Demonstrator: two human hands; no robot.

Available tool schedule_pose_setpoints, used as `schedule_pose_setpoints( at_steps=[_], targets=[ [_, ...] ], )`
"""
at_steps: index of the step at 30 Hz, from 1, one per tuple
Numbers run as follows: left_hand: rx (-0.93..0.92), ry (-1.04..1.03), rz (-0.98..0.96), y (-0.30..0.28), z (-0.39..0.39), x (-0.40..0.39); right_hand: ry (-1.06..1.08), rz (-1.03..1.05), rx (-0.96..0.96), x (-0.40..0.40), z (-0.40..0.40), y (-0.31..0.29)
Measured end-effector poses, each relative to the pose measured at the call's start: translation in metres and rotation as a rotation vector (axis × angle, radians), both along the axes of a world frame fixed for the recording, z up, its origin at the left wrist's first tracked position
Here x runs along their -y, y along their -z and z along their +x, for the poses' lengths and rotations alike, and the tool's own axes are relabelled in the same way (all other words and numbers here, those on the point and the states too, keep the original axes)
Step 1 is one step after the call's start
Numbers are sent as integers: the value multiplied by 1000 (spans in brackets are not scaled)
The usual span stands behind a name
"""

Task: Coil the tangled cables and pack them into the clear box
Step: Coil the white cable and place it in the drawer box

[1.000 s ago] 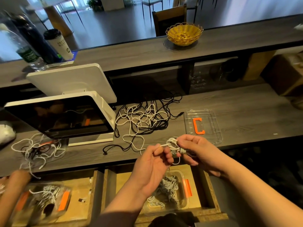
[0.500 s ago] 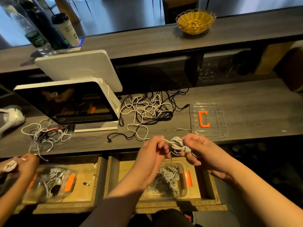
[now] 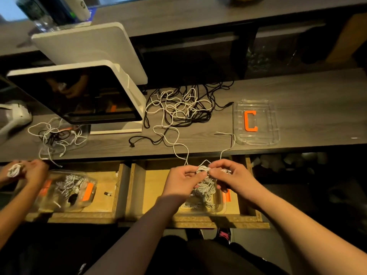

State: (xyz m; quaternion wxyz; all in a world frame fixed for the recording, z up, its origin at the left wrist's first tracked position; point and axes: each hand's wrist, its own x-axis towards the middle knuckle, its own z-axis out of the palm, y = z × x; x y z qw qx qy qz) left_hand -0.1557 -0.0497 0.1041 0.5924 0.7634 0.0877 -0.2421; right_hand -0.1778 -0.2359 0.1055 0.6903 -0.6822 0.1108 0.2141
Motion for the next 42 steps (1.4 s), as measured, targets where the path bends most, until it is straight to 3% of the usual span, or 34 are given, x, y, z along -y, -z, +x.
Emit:
schedule_pose_setpoints(
  at_steps=[4,9,15,21,28,33,36,42],
  targets=[
    [-34,-94,72,22,-10,5,5,-293,71,-7,-16,33],
    [-71,-89,193,52,-5,13,-36,-504,75,-6,-15,65],
    [-144,-111,343,83,-12,16,-152,-594,-2,-3,-7,89],
    [-66,-156,402,97,-6,-7,-267,-699,23,-12,15,99],
    [202,221,559,131,37,-18,-395,-867,176,-16,68,118],
    [300,616,850,150,68,-20,-699,-1049,258,-26,80,132],
    [381,793,990,156,84,-22,-742,-1116,247,-34,82,141],
    [454,645,728,153,101,-13,-728,-1143,327,-33,93,152]
  ],
)
